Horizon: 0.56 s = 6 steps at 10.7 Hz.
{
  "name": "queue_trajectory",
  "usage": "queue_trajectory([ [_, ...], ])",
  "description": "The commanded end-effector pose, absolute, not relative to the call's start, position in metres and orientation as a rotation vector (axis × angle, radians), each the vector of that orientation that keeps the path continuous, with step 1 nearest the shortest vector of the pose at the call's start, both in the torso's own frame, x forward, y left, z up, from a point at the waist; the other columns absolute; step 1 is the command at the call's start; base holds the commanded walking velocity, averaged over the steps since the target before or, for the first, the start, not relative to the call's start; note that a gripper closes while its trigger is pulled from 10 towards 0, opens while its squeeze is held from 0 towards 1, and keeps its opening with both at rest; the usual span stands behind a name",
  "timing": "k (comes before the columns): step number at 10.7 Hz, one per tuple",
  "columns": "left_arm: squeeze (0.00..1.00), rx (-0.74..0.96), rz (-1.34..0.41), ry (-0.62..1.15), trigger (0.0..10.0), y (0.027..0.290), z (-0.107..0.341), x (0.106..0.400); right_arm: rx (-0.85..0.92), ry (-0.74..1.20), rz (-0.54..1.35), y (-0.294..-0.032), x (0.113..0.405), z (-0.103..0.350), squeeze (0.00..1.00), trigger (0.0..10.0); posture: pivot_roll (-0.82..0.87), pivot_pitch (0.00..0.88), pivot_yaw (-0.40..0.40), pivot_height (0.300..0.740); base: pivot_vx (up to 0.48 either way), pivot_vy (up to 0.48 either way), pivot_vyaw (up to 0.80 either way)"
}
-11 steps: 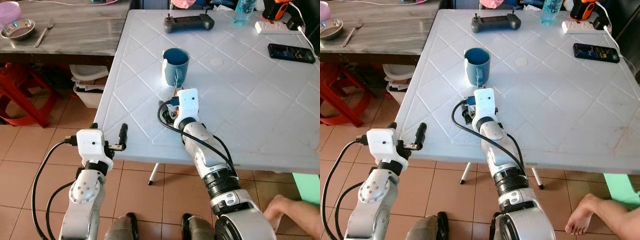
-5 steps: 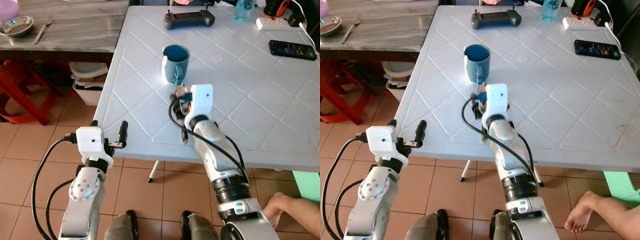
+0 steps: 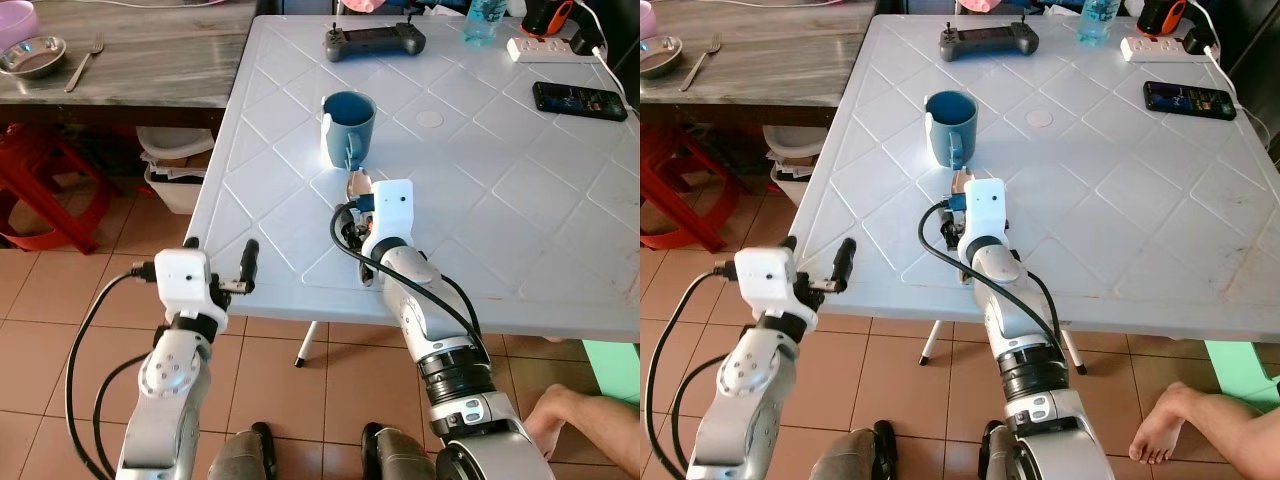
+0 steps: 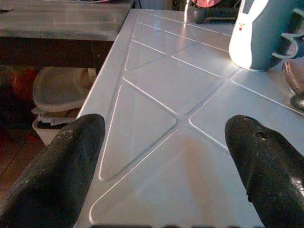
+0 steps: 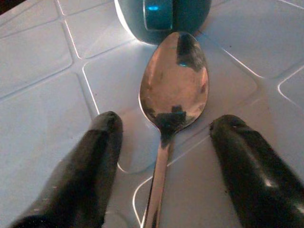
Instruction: Setting the table
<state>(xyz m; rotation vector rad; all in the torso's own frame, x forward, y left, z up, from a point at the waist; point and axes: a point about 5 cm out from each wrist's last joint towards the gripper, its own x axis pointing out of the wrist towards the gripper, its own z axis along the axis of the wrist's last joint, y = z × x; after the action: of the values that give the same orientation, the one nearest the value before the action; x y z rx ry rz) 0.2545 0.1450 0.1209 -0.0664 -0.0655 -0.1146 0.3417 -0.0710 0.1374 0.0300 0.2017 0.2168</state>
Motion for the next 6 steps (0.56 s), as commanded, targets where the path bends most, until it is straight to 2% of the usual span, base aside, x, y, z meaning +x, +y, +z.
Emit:
queue_trajectory([
  [1, 0.00, -0.060, -0.111, -0.047, 10.0, 0.150, 0.118, 0.255, 0.037, 0.353, 0.256, -0.063, 0.328, 0.111, 0.00, 0.0, 0.03, 0.199, 0.047, 0.740, 0.000, 0.000, 0.00],
  [6, 0.00, -0.079, -0.167, -0.001, 10.0, 0.144, 0.109, 0.250, -0.015, 0.533, 0.291, -0.094, 0.321, 0.083, 0.00, 0.0, 0.02, 0.195, 0.038, 0.740, 0.000, 0.000, 0.00],
])
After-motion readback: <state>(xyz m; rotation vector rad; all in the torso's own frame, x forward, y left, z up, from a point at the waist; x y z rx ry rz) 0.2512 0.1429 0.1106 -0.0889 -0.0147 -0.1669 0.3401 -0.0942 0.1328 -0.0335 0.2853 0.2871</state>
